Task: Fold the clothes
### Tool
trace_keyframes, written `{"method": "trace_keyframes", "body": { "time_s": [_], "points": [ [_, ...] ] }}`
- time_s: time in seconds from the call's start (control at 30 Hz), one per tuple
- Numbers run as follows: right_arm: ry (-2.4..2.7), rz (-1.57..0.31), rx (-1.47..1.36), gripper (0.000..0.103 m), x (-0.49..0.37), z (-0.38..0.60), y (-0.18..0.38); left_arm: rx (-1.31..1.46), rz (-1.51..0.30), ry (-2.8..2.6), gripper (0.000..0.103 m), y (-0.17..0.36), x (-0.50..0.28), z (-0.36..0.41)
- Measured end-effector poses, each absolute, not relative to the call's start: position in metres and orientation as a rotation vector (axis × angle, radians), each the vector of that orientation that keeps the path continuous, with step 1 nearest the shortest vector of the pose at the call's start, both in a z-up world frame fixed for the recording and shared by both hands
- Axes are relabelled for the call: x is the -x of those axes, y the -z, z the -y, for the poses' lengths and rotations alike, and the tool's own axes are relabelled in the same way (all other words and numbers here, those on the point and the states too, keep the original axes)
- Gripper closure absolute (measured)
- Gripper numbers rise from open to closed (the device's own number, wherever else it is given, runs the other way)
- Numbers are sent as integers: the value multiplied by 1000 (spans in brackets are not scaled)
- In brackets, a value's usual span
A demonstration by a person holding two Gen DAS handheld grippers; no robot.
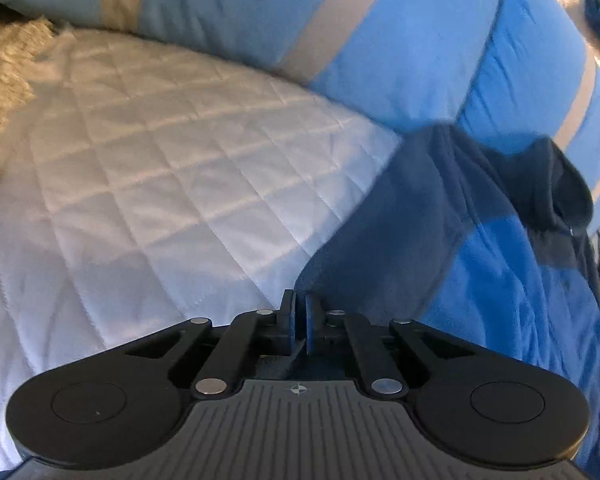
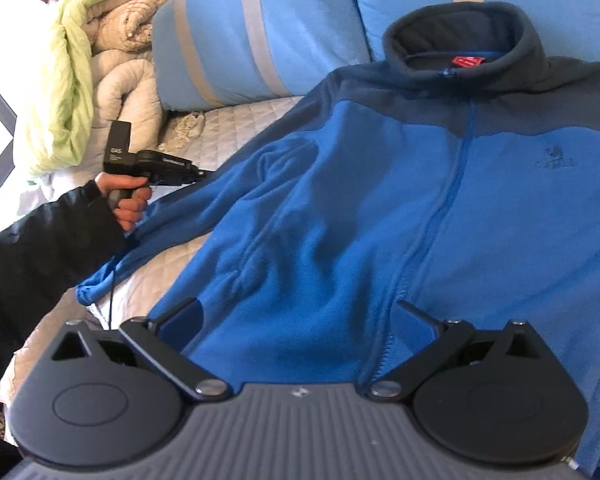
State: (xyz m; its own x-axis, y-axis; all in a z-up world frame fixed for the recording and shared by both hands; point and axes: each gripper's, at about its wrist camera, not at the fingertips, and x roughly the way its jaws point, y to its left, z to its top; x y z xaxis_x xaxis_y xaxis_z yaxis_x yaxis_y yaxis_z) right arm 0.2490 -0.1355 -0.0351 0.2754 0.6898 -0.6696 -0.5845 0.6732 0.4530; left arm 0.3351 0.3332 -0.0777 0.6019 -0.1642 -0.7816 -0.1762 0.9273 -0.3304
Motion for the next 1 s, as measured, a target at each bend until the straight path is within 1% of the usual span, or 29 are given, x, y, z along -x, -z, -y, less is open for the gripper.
{"method": "trace_keyframes", "body": {
  "time_s": [0.13, 0.33, 0.4, 0.47, 0.5, 0.53, 0.6, 0.63, 0.9, 0.97, 1.0],
  "points": [
    [-864, -970, -103, 0, -248, 131, 35, 396, -875, -99, 99, 68, -332, -352],
    [-849, -986, -109, 0, -250, 132, 38, 392, -874, -142, 98, 72, -341, -362],
    [-845, -995, -111, 0, -249, 132, 40, 384, -887, -166, 94, 77, -344, -362],
    [-842, -1003, -105, 0, -248, 132, 41, 390, -903, -189, 81, 78, -343, -364],
    [-841, -1005, -100, 0, -247, 131, 41, 400, -904, -203, 76, 78, -341, -366],
    [-841, -1004, -94, 0, -246, 131, 40, 410, -898, -210, 68, 75, -338, -367],
    [-844, -1000, -84, 0, -244, 132, 39, 426, -876, -208, 64, 66, -330, -367],
    [-848, -996, -76, 0, -243, 131, 39, 430, -860, -197, 59, 60, -325, -366],
    [-884, -945, 75, 0, -224, 111, 34, 405, -784, -70, 48, 3, -275, -324],
    [-899, -923, 111, 0, -217, 105, 32, 418, -785, -40, 43, -3, -263, -310],
    [-907, -913, 127, 0, -213, 102, 31, 455, -791, -26, 43, 1, -260, -306]
  ]
}}
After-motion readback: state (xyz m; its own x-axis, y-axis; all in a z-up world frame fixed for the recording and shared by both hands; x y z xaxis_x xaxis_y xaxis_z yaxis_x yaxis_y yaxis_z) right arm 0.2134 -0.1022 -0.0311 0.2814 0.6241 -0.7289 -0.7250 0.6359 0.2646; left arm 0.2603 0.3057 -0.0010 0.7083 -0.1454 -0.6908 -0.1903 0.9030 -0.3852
